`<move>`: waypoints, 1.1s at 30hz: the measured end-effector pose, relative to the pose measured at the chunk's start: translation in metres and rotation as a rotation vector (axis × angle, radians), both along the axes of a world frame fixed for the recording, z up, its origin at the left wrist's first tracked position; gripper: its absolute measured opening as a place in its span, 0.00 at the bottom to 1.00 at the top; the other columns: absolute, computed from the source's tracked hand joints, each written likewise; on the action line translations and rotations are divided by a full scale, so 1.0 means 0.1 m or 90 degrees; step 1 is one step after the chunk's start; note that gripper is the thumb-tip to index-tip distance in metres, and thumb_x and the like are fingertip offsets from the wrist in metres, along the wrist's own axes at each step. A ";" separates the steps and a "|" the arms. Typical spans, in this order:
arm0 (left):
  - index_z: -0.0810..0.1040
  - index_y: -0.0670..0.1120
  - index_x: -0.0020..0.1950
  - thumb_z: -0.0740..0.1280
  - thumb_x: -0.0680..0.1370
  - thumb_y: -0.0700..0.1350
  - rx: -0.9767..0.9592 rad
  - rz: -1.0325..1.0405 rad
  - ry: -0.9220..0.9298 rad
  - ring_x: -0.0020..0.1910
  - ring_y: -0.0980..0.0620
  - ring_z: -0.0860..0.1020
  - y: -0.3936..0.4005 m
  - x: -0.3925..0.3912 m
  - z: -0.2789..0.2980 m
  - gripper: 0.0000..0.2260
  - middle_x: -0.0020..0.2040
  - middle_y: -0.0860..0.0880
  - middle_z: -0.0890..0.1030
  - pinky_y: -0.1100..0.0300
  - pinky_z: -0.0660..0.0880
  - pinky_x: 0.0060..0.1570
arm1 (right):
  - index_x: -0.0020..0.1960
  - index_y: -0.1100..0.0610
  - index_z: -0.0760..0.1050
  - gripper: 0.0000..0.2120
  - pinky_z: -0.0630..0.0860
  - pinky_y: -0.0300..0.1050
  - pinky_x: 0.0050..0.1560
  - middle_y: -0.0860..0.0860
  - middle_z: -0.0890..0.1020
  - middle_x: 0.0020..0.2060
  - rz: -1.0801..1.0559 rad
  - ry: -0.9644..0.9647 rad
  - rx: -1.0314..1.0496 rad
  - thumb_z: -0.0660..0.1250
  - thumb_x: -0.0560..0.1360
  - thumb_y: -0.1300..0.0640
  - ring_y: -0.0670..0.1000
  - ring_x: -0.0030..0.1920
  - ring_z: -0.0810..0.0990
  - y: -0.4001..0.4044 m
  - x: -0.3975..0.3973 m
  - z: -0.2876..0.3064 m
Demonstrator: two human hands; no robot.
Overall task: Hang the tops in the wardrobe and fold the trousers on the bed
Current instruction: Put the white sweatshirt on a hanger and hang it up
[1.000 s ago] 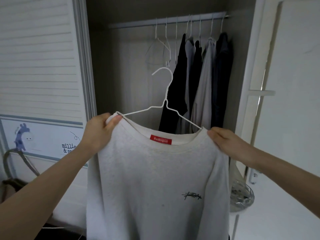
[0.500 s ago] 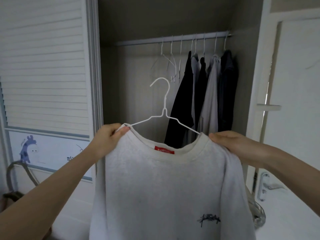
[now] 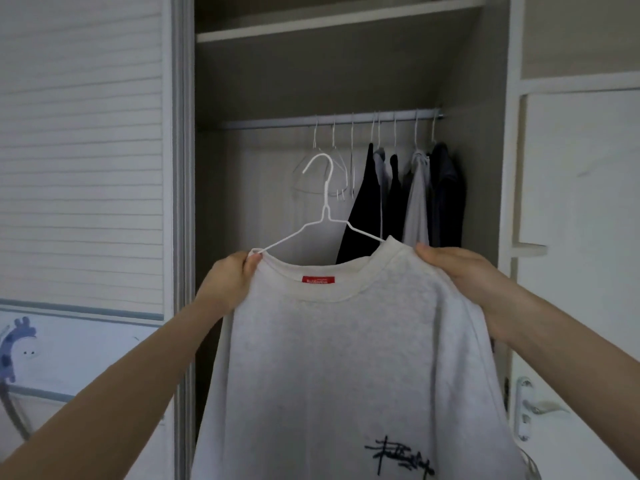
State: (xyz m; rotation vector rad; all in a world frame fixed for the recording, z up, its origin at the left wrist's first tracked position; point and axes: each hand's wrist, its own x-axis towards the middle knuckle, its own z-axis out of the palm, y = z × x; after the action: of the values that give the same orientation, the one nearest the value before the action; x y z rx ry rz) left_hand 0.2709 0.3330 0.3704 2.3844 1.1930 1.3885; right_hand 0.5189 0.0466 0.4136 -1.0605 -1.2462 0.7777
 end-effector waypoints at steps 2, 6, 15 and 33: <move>0.75 0.47 0.52 0.51 0.84 0.56 -0.006 -0.001 -0.005 0.45 0.48 0.79 0.07 0.19 0.11 0.18 0.45 0.46 0.80 0.56 0.73 0.48 | 0.39 0.58 0.85 0.14 0.79 0.39 0.35 0.54 0.84 0.37 -0.023 0.011 0.003 0.70 0.68 0.47 0.49 0.37 0.84 0.08 -0.09 0.08; 0.71 0.40 0.67 0.52 0.85 0.51 -0.065 -0.080 -0.035 0.63 0.40 0.75 0.13 0.59 0.35 0.19 0.65 0.38 0.76 0.52 0.70 0.62 | 0.37 0.58 0.84 0.15 0.77 0.37 0.30 0.54 0.85 0.35 -0.090 0.010 0.018 0.66 0.76 0.52 0.49 0.35 0.84 0.19 -0.18 0.26; 0.62 0.48 0.78 0.55 0.83 0.54 -0.135 -0.356 -0.107 0.74 0.52 0.64 0.25 1.60 0.79 0.23 0.76 0.50 0.65 0.51 0.59 0.75 | 0.50 0.63 0.78 0.13 0.75 0.44 0.36 0.55 0.81 0.41 -0.307 -0.014 0.064 0.65 0.78 0.52 0.54 0.37 0.81 0.60 0.10 0.82; 0.56 0.47 0.71 0.55 0.82 0.60 -0.204 -0.484 -0.228 0.62 0.44 0.75 0.76 2.77 1.41 0.24 0.67 0.42 0.73 0.46 0.76 0.57 | 0.36 0.56 0.69 0.15 0.63 0.38 0.28 0.54 0.66 0.29 -0.520 -0.140 0.191 0.61 0.80 0.53 0.51 0.29 0.65 1.50 0.46 1.05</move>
State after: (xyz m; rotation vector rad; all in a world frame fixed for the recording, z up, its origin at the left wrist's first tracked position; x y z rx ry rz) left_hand 0.5480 0.4092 0.5110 1.9234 0.3141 1.1666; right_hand 0.5648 0.1965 0.5184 -1.2826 -0.9372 -0.1487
